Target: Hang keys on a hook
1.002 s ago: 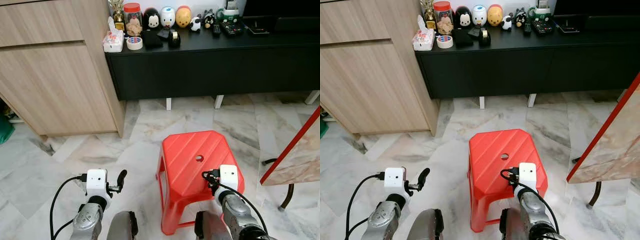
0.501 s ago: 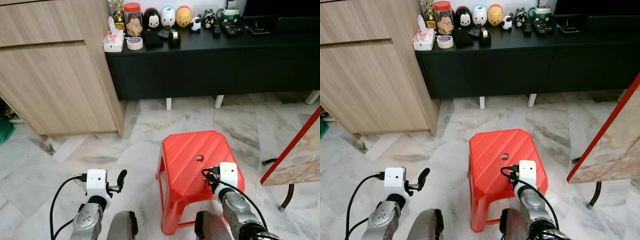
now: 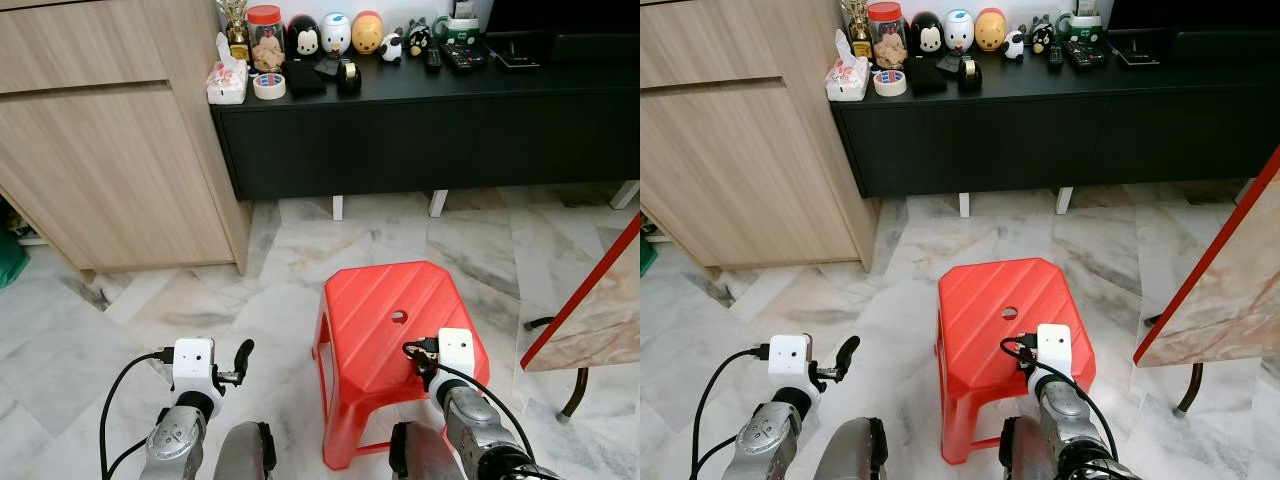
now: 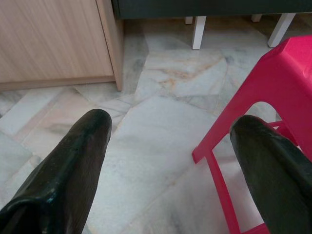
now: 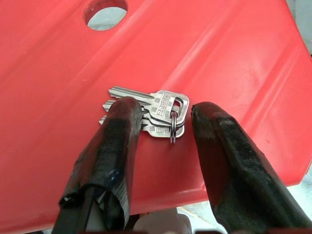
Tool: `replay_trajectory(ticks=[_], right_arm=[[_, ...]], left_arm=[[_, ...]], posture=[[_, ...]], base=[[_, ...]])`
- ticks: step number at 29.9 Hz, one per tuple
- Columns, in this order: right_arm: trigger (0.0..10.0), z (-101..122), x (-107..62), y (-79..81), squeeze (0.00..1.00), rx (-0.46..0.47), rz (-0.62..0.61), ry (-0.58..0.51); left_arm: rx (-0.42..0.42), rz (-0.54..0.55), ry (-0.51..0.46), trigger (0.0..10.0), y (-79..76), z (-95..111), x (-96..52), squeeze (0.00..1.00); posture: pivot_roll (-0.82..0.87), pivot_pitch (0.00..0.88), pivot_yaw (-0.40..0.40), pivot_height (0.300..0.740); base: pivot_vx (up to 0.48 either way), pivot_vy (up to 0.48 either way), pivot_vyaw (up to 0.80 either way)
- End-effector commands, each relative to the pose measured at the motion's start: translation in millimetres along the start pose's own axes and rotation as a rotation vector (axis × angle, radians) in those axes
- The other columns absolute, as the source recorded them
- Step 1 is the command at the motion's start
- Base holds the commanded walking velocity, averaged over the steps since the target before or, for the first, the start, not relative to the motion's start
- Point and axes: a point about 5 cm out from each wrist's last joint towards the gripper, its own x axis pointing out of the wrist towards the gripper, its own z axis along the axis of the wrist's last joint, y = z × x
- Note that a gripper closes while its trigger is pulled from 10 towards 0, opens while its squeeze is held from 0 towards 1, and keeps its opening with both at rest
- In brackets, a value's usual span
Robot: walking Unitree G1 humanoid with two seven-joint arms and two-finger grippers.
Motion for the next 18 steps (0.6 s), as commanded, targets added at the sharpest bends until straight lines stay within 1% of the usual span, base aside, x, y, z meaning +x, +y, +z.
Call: replay_trajectory(ticks=[1, 3, 6, 7, 8, 9, 10, 11, 13, 14, 18], right_arm=[[9.5, -4.1, -0.4, 2.0, 0.00, -0.009, 0.006, 0.025], [9.6, -5.0, -0.5, 2.4, 0.00, -0.013, 0.006, 0.031], [9.6, -6.0, -0.7, 2.5, 0.00, -0.016, 0.006, 0.036], [6.8, -6.7, -0.8, 2.5, 0.00, -0.016, 0.006, 0.039], [6.0, -7.1, -0.9, 2.5, 0.00, -0.017, 0.006, 0.040], [6.0, -7.3, -1.0, 2.5, 0.00, -0.017, 0.005, 0.041], [4.3, -7.5, -1.0, 2.4, 0.00, -0.017, 0.005, 0.041], [1.0, -7.5, -1.0, 2.4, 0.00, -0.017, 0.005, 0.042], [1.0, -7.5, -1.0, 2.4, 0.00, -0.017, 0.005, 0.042], [0.0, -7.7, -1.1, 2.3, 0.00, -0.018, 0.005, 0.043], [0.0, -7.8, -1.1, 2.3, 0.00, -0.019, 0.006, 0.044]], left_arm=[[0.018, 0.002, 0.029, 10.0, 3.1, -4.2, -1.2, 0.00], [0.018, 0.002, 0.029, 10.0, 3.2, -4.2, -1.1, 0.00], [0.017, 0.003, 0.029, 10.0, 3.2, -4.2, -1.1, 0.00], [0.017, 0.002, 0.029, 10.0, 3.1, -4.2, -1.2, 0.00], [0.017, 0.003, 0.029, 10.0, 3.2, -4.2, -1.2, 0.00], [0.016, 0.003, 0.029, 10.0, 3.3, -4.2, -1.2, 0.00], [0.016, 0.003, 0.030, 10.0, 3.4, -4.3, -1.3, 0.00], [0.016, 0.003, 0.029, 10.0, 3.4, -4.2, -1.3, 0.00], [0.015, 0.003, 0.029, 10.0, 3.4, -4.2, -1.2, 0.00], [0.015, 0.004, 0.029, 10.0, 3.4, -4.2, -1.2, 0.00], [0.015, 0.004, 0.029, 10.0, 3.5, -4.0, -1.1, 0.00]], posture=[[0.08, 0.087, 0.019, 0.597], [0.08, 0.087, 0.019, 0.597], [0.08, 0.088, 0.019, 0.597], [0.08, 0.088, 0.019, 0.597], [0.08, 0.089, 0.020, 0.597], [0.08, 0.089, 0.020, 0.597], [0.08, 0.089, 0.020, 0.597], [0.08, 0.089, 0.020, 0.597], [0.08, 0.089, 0.020, 0.597], [0.08, 0.089, 0.020, 0.597], [0.08, 0.089, 0.020, 0.597]], base=[[0.000, 0.000, 0.00], [0.000, 0.000, 0.00], [0.000, 0.000, 0.00], [0.000, 0.000, 0.00], [0.000, 0.000, 0.00], [0.000, 0.000, 0.00], [0.000, 0.000, 0.00], [0.000, 0.000, 0.00], [0.000, 0.000, 0.00], [0.000, 0.000, 0.00], [0.000, 0.000, 0.00]])
